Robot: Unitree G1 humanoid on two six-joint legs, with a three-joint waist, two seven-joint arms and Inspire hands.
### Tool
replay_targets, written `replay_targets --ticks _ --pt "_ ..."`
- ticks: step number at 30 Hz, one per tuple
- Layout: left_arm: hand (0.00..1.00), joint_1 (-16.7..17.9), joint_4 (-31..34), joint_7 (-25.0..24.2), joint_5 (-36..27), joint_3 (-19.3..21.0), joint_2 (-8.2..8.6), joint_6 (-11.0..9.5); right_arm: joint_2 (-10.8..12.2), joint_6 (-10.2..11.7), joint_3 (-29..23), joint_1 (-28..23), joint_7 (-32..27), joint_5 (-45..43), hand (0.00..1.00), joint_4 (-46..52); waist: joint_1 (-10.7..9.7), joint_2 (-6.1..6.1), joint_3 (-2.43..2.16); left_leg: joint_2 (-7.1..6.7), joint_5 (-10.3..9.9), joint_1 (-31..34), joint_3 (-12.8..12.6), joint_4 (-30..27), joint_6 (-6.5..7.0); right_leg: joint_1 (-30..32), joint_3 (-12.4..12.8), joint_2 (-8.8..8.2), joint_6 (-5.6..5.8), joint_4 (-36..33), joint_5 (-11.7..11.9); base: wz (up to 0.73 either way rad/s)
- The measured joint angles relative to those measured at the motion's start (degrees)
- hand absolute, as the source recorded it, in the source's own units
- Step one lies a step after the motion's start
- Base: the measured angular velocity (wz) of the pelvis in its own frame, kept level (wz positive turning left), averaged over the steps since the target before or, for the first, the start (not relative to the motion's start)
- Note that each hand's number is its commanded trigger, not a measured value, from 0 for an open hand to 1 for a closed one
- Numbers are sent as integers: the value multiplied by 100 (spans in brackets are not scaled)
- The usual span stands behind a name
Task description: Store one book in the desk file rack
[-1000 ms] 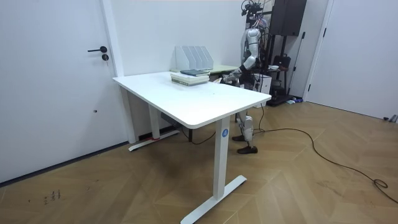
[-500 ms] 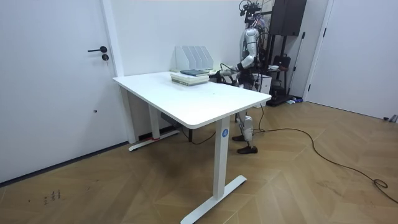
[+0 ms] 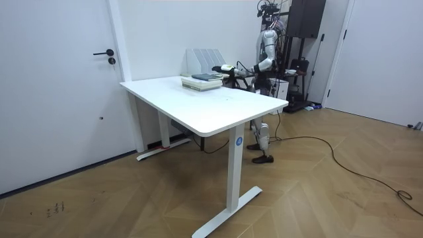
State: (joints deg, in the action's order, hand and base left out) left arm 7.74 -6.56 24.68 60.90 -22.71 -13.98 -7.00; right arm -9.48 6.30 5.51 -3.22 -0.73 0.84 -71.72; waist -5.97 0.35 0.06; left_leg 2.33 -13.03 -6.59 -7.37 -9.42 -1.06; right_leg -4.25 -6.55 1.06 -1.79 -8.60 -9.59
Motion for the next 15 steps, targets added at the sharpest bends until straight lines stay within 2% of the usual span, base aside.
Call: replay_targets --ticks 10,15 --pt "0 0 0 364 2 152 -59 -231 8 2 0 -17 -61 89 0 -3 28 -6 11 2 0 -17 2 3 0 -16 4 4 0 12 0 0" --pt "0 0 -2 394 -8 415 -166 -207 -3 -17 0 -19 -52 114 0 -11 30 11 15 2 0 -26 1 3 0 -18 11 4 0 8 0 -1"
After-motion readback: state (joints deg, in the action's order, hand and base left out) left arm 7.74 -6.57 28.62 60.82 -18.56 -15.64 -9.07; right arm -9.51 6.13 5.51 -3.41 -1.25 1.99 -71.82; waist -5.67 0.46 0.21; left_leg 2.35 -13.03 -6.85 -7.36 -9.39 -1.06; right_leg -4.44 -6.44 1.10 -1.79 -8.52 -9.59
